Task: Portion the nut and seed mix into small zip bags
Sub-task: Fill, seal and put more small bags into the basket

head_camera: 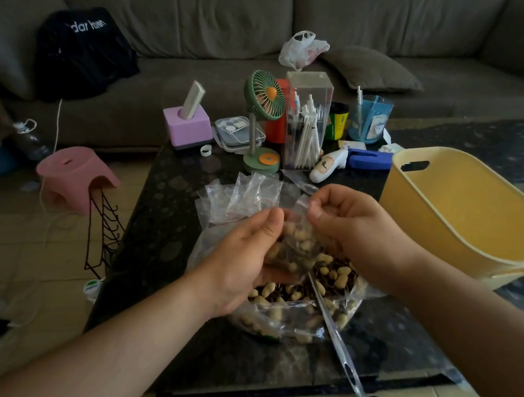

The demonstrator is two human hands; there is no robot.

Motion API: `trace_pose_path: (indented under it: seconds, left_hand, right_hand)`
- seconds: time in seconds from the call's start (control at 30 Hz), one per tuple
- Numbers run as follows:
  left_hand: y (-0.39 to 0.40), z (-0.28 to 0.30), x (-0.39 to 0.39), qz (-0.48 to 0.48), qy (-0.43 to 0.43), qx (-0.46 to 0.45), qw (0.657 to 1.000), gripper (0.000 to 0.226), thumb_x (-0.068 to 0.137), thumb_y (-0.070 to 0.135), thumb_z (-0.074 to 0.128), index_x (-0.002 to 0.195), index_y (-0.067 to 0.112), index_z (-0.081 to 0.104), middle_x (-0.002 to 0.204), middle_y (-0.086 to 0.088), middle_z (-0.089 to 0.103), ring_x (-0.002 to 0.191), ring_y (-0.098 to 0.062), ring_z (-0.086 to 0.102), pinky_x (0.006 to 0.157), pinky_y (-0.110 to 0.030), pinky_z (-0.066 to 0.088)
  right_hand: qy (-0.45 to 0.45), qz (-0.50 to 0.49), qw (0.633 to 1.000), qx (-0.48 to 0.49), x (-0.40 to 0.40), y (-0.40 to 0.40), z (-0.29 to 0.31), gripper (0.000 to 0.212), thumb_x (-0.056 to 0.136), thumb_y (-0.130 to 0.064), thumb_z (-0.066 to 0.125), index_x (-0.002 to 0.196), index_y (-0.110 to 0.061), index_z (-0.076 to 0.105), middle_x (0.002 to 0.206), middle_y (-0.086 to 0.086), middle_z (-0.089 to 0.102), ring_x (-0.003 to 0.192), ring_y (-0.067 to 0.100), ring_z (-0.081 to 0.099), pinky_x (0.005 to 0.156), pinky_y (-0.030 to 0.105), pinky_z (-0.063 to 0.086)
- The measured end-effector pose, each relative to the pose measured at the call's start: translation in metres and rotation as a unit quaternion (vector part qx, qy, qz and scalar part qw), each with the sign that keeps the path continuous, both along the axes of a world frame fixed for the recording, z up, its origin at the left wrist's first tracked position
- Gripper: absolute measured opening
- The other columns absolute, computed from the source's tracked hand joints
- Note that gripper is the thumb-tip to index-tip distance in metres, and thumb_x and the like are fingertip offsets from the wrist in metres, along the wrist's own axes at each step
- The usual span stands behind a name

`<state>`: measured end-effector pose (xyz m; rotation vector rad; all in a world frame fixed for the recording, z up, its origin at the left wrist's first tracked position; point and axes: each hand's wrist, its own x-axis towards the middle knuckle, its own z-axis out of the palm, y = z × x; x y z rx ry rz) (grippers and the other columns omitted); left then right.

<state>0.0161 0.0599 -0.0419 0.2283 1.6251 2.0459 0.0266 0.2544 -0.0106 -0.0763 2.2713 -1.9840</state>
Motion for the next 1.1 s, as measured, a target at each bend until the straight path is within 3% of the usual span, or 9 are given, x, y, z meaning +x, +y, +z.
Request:
trace_pose_path:
  seconds: [0.1, 0.2, 0.33, 0.47, 0.6, 0.8, 0.9, 0.97, 1.1]
  left_hand:
    - [0.002, -0.001, 0.001, -0.005, -0.043, 0.025, 0.999, 0.047, 0.085, 0.027, 0.071, 0.13, 0.013, 0.063, 0.118, -0.016, 0.075, 0.101, -0.031, 0.075, 0.08, -0.038, 0.066]
    - [0.001, -0.002, -0.003, 0.05, -0.053, 0.048, 0.996, 0.055, 0.074, 0.011, 0.078, 0.125, 0.012, 0.058, 0.114, -0.014, 0.077, 0.096, -0.033, 0.078, 0.078, -0.037, 0.066]
    - [-0.003, 0.003, -0.006, 0.051, -0.044, 0.024, 0.997, 0.05, 0.073, 0.013, 0.079, 0.119, 0.011, 0.059, 0.092, -0.006, 0.08, 0.079, -0.022, 0.078, 0.067, -0.03, 0.064]
    - [-0.005, 0.004, -0.007, 0.031, -0.031, -0.008, 0.999, 0.048, 0.071, 0.015, 0.082, 0.116, 0.014, 0.063, 0.087, -0.001, 0.079, 0.078, -0.018, 0.076, 0.068, -0.028, 0.063]
    - [-0.005, 0.003, -0.007, 0.022, -0.04, 0.003, 0.999, 0.045, 0.076, 0.01, 0.08, 0.117, 0.015, 0.064, 0.09, -0.003, 0.08, 0.08, -0.016, 0.076, 0.069, -0.027, 0.062]
    - [-0.007, 0.006, -0.013, 0.071, -0.046, 0.023, 0.996, 0.054, 0.072, 0.015, 0.083, 0.123, 0.012, 0.065, 0.097, -0.005, 0.079, 0.082, -0.013, 0.074, 0.069, -0.025, 0.058]
    - [-0.01, 0.012, -0.017, 0.088, -0.014, 0.029, 0.996, 0.035, 0.087, 0.006, 0.076, 0.12, 0.015, 0.069, 0.1, -0.002, 0.079, 0.089, -0.013, 0.073, 0.078, -0.026, 0.057]
    - [-0.014, 0.015, -0.019, 0.106, 0.027, 0.013, 0.994, 0.03, 0.093, 0.002, 0.071, 0.119, 0.017, 0.073, 0.105, -0.004, 0.08, 0.098, -0.016, 0.075, 0.091, -0.033, 0.058]
    - [-0.022, 0.014, -0.023, 0.137, 0.225, -0.146, 0.953, 0.04, 0.094, 0.011, 0.077, 0.127, 0.034, 0.071, 0.116, 0.006, 0.077, 0.11, -0.01, 0.074, 0.097, -0.035, 0.059]
  right_hand:
    - [-0.033, -0.038, 0.998, -0.042, 0.0, 0.002, 0.001, 0.01, 0.103, -0.014, 0.06, 0.096, -0.009, 0.062, 0.076, 0.014, 0.055, 0.054, 0.019, 0.044, 0.049, 0.024, 0.037]
    - [-0.055, -0.05, 0.997, -0.021, 0.001, 0.006, 0.0, 0.013, 0.104, -0.019, 0.059, 0.1, -0.008, 0.063, 0.081, 0.014, 0.05, 0.054, 0.017, 0.038, 0.05, 0.029, 0.03]
    - [-0.057, -0.033, 0.997, 0.033, 0.005, 0.007, 0.001, 0.028, 0.103, -0.038, 0.057, 0.096, -0.011, 0.064, 0.075, 0.007, 0.05, 0.061, 0.019, 0.043, 0.058, 0.031, 0.037]
    - [-0.024, -0.052, 0.988, 0.143, 0.004, 0.0, -0.001, 0.04, 0.107, -0.045, 0.05, 0.097, -0.011, 0.068, 0.075, 0.012, 0.059, 0.064, 0.017, 0.053, 0.061, 0.034, 0.046]
    - [0.023, -0.122, 0.966, 0.225, 0.002, -0.006, -0.01, 0.033, 0.109, -0.039, 0.048, 0.089, -0.019, 0.065, 0.068, -0.002, 0.06, 0.051, 0.002, 0.05, 0.048, 0.021, 0.043]
    - [0.05, -0.18, 0.98, 0.069, 0.001, -0.018, -0.022, 0.031, 0.11, -0.035, 0.048, 0.089, -0.017, 0.061, 0.069, -0.004, 0.056, 0.06, 0.012, 0.051, 0.055, 0.034, 0.042]
    - [-0.026, -0.139, 0.989, -0.041, 0.003, -0.019, -0.021, 0.031, 0.112, -0.032, 0.041, 0.101, -0.015, 0.066, 0.084, 0.014, 0.065, 0.071, 0.023, 0.062, 0.065, 0.038, 0.052]
    - [-0.059, -0.106, 0.992, -0.047, 0.003, -0.017, -0.021, 0.034, 0.112, -0.034, 0.038, 0.11, -0.02, 0.068, 0.103, 0.021, 0.068, 0.08, 0.025, 0.066, 0.073, 0.041, 0.054]
    - [-0.017, -0.05, 0.998, 0.034, 0.003, -0.017, -0.02, 0.021, 0.107, -0.033, 0.054, 0.122, -0.033, 0.068, 0.11, -0.001, 0.072, 0.097, 0.015, 0.07, 0.088, 0.038, 0.058]
